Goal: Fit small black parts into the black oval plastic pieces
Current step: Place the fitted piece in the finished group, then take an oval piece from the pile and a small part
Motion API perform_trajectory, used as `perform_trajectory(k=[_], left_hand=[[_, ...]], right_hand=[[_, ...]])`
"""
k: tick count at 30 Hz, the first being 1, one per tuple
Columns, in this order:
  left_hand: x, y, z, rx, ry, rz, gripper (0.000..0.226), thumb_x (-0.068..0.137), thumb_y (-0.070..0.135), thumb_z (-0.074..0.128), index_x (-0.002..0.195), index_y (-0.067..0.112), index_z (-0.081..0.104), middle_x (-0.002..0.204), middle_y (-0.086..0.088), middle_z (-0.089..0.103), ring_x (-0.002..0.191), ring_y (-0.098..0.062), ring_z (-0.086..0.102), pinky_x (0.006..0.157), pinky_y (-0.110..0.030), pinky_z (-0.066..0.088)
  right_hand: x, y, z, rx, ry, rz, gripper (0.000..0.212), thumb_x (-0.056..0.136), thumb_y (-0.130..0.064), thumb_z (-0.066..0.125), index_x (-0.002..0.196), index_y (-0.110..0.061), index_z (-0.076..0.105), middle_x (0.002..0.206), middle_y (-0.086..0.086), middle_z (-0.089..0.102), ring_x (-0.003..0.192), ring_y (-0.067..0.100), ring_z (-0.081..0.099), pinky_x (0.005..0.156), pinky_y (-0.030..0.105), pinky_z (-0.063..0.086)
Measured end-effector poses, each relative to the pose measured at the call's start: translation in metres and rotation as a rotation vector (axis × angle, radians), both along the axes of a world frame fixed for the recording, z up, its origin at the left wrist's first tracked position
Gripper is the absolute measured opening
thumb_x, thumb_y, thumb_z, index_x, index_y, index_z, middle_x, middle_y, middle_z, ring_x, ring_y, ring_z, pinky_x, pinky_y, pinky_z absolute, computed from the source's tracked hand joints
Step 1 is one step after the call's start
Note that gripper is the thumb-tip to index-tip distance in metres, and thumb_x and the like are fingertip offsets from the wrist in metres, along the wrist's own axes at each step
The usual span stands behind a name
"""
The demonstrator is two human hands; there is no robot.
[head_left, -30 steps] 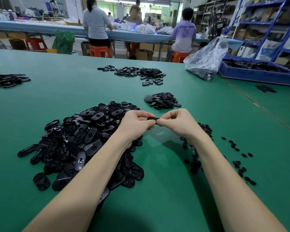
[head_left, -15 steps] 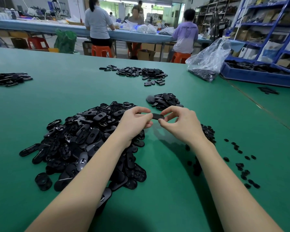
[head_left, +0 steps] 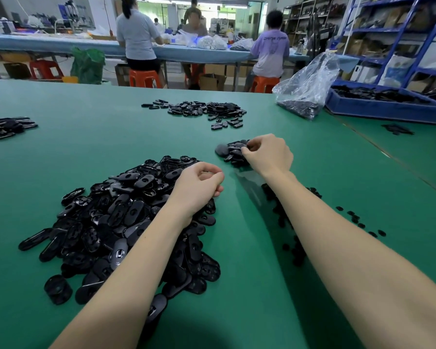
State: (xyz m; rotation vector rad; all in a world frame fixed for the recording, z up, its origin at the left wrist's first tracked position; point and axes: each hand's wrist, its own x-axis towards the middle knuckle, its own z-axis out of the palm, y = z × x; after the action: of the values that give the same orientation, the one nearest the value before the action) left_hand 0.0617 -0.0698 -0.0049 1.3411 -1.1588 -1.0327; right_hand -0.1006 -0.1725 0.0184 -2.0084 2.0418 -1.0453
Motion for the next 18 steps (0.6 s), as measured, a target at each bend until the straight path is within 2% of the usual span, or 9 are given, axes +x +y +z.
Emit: perform_trajectory(k=[4,8,11,15,18], left_hand=[[0.002,-0.001,0.000,-0.002,0.006,0.002,0.006,0.089,0.013,0.069,0.095,0.012,0.070,0.076,-0.001,0.072,0.071,-0.012,0.071,0.081,-0.038,0.062],[0.001,0.001,0.002,0.003,0.012,-0.001,0.005,0.091,0.013,0.067,0.095,0.012,0.070,0.085,-0.006,0.072,0.071,-0.011,0.070,0.081,-0.035,0.062],[-0.001,0.002,0.004,0.006,0.020,-0.015,0.005,0.094,0.012,0.064,0.097,0.011,0.068,0.091,-0.007,0.073,0.068,-0.010,0.068,0.077,-0.031,0.060],[-0.001,0.004,0.009,0.006,0.018,-0.013,0.009,0.098,0.010,0.059,0.100,0.007,0.067,0.092,-0.006,0.072,0.067,-0.010,0.066,0.072,-0.026,0.058],[0.002,0.007,0.014,-0.025,-0.072,-0.021,0.011,0.098,0.010,0.057,0.096,0.011,0.069,0.090,-0.006,0.074,0.067,-0.009,0.066,0.068,-0.021,0.058]], right_hand=[[0.011,-0.020,-0.004,0.073,0.054,-0.051,0.024,0.090,-0.044,0.069,0.099,-0.024,0.078,0.095,0.000,0.075,0.080,0.024,0.062,0.066,0.025,0.039],[0.015,-0.013,-0.006,-0.001,0.029,-0.052,0.021,0.090,-0.043,0.067,0.101,-0.026,0.073,0.092,-0.004,0.074,0.088,0.022,0.068,0.065,0.026,0.038],[0.012,0.007,-0.003,-0.027,-0.026,-0.003,0.016,0.090,-0.041,0.065,0.095,-0.028,0.074,0.088,-0.010,0.074,0.086,0.018,0.068,0.065,0.026,0.041],[0.003,0.042,-0.002,0.116,-0.031,0.136,0.010,0.087,-0.037,0.065,0.084,-0.034,0.074,0.088,-0.014,0.072,0.089,0.016,0.065,0.071,0.028,0.047],[-0.008,0.065,-0.005,0.228,-0.008,0.205,0.010,0.087,-0.038,0.065,0.081,-0.035,0.073,0.086,-0.017,0.071,0.088,0.013,0.065,0.066,0.026,0.044]])
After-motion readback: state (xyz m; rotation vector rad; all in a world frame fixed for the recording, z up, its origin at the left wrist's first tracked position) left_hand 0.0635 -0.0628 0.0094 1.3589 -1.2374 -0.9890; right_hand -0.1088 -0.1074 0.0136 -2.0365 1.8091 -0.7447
